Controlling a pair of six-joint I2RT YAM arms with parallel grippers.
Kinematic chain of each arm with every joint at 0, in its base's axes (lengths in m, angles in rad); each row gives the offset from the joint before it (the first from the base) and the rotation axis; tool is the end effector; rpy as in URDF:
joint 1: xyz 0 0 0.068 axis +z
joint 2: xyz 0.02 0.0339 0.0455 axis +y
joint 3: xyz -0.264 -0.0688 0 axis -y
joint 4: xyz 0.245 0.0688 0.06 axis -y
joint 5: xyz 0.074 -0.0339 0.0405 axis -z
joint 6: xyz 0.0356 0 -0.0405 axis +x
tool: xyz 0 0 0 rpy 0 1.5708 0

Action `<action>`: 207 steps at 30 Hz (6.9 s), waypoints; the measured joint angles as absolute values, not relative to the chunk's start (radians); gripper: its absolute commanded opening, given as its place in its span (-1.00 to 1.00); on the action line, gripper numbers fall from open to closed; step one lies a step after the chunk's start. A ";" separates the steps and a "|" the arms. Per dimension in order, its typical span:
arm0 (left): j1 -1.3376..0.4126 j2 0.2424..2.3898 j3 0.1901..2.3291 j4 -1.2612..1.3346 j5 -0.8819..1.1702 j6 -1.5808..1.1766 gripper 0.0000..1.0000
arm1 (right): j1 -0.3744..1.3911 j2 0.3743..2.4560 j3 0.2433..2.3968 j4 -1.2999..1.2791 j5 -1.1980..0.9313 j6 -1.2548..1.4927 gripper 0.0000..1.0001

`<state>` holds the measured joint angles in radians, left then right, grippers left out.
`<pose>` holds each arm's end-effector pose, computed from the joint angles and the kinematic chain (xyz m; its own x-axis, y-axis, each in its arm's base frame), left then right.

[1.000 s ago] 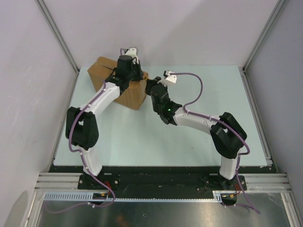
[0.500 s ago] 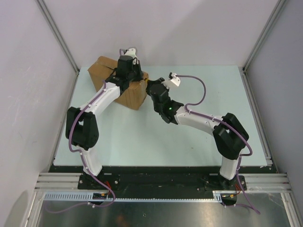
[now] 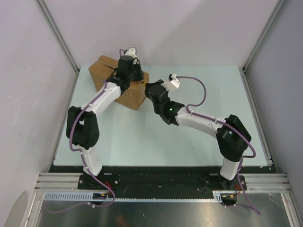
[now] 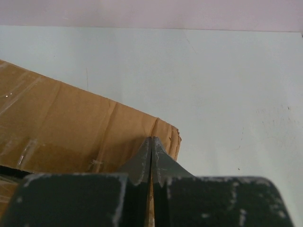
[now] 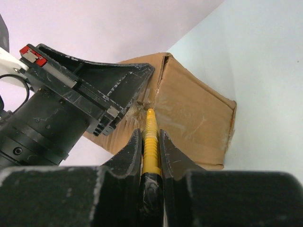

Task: Unpack the express box
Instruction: Cut the express box at the center of the board, then adjust the express box at the center of the board, then cut the express box at the center of the board.

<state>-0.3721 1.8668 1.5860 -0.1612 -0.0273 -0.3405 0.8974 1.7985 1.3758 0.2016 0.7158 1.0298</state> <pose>0.4178 -0.1620 0.3089 -0.4893 -0.1674 -0.8559 0.1878 0.9381 -0.2909 0.2840 0.3185 0.3028 -0.2338 0.7441 -0.6258 0.0191 0.6470 0.7622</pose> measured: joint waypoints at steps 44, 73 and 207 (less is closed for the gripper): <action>0.199 1.586 1.283 -0.410 -0.154 -0.552 -0.64 | 0.539 2.160 1.560 0.509 0.034 0.466 -1.00; 0.165 2.059 1.661 -0.323 0.478 -0.514 -0.29 | 0.643 2.124 1.573 0.376 -0.167 0.355 -1.00; -0.262 1.599 1.208 0.041 -0.072 -0.240 -0.63 | 0.754 1.823 1.523 0.028 0.405 1.154 -1.00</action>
<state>-0.2619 1.5990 1.2076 0.0414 -0.0723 -0.2398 0.7544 1.8233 1.5230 0.0277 0.4053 1.1542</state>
